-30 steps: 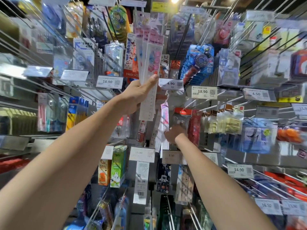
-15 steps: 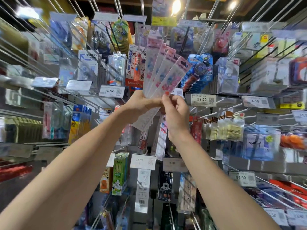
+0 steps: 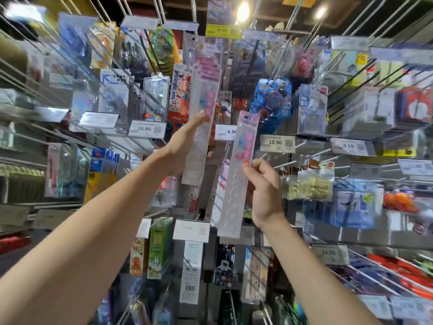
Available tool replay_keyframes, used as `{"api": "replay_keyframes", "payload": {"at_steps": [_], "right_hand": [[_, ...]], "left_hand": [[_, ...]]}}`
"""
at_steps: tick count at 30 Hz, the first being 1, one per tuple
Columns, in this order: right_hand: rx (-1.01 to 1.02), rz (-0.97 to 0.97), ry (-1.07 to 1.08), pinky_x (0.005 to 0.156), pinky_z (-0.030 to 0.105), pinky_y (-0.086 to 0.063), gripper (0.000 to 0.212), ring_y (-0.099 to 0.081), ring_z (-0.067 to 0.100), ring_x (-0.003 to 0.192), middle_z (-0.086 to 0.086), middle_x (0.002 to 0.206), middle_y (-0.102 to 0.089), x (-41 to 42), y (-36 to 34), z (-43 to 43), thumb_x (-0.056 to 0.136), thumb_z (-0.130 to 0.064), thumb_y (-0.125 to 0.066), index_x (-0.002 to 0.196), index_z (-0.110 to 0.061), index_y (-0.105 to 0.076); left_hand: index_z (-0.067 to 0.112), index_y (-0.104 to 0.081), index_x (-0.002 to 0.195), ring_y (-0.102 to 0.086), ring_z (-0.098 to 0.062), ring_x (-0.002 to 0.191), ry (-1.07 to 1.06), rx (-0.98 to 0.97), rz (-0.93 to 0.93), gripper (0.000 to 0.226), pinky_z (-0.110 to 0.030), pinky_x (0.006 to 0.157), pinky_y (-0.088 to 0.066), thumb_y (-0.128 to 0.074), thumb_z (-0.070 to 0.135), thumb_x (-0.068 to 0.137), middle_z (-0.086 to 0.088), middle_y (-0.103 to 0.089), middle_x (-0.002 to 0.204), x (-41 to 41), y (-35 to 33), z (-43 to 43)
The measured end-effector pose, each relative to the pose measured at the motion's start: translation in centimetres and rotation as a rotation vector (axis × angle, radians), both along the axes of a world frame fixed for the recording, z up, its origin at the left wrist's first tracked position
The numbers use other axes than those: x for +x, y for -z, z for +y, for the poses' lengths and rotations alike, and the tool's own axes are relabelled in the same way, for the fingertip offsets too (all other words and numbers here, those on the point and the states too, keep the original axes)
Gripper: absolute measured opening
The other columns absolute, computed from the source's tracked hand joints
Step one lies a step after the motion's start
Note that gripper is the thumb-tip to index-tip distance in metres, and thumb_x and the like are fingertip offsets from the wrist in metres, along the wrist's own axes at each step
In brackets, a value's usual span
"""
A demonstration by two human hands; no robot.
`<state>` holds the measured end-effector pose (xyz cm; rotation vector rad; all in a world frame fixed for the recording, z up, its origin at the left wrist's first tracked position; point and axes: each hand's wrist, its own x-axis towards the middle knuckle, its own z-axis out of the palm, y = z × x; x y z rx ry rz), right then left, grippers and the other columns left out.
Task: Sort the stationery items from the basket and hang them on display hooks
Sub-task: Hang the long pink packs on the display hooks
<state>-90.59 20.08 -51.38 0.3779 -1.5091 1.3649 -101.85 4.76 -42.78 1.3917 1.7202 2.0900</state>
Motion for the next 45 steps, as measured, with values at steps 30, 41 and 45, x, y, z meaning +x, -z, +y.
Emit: {"api": "replay_keyframes", "payload": {"at_steps": [30, 41, 45], "right_hand": [[0.03, -0.457, 0.237, 0.071, 0.039, -0.045, 0.014, -0.052, 0.023, 0.081, 0.015, 0.083, -0.058, -3.1, 2.2, 2.2, 0.09, -0.006, -0.049, 0.095, 0.005, -0.057], [0.251, -0.868, 0.448, 0.055, 0.027, -0.038, 0.042, -0.044, 0.016, 0.051, 0.002, 0.058, -0.048, -8.7, -0.1, 3.8, 0.106, -0.037, -0.048, 0.071, -0.014, -0.049], [0.257, -0.89, 0.535, 0.051, 0.027, -0.034, 0.045, -0.043, 0.016, 0.052, 0.0, 0.06, -0.044, -10.7, 0.4, 5.0, 0.106, -0.036, -0.046, 0.066, -0.016, -0.04]], "left_hand": [[0.044, -0.029, 0.159, -0.005, -0.033, 0.159, -0.107, -0.04, 0.069, 0.073, -0.063, 0.124, 0.004, -0.047, 0.073, 0.094, -0.002, -0.014, 0.173, -0.8, 0.1, 0.7], [0.023, -0.056, 0.123, -0.066, -0.03, 0.079, 0.026, 0.052, 0.021, 0.033, -0.041, 0.076, -0.056, -0.052, 0.047, 0.1, -0.014, -0.071, 0.097, 0.0, 0.4, 0.1], [0.019, -0.058, 0.118, -0.062, -0.023, 0.062, -0.027, 0.021, 0.03, 0.029, -0.036, 0.071, -0.056, -0.055, 0.036, 0.095, -0.011, -0.073, 0.089, -0.2, 0.5, 0.3]]}}
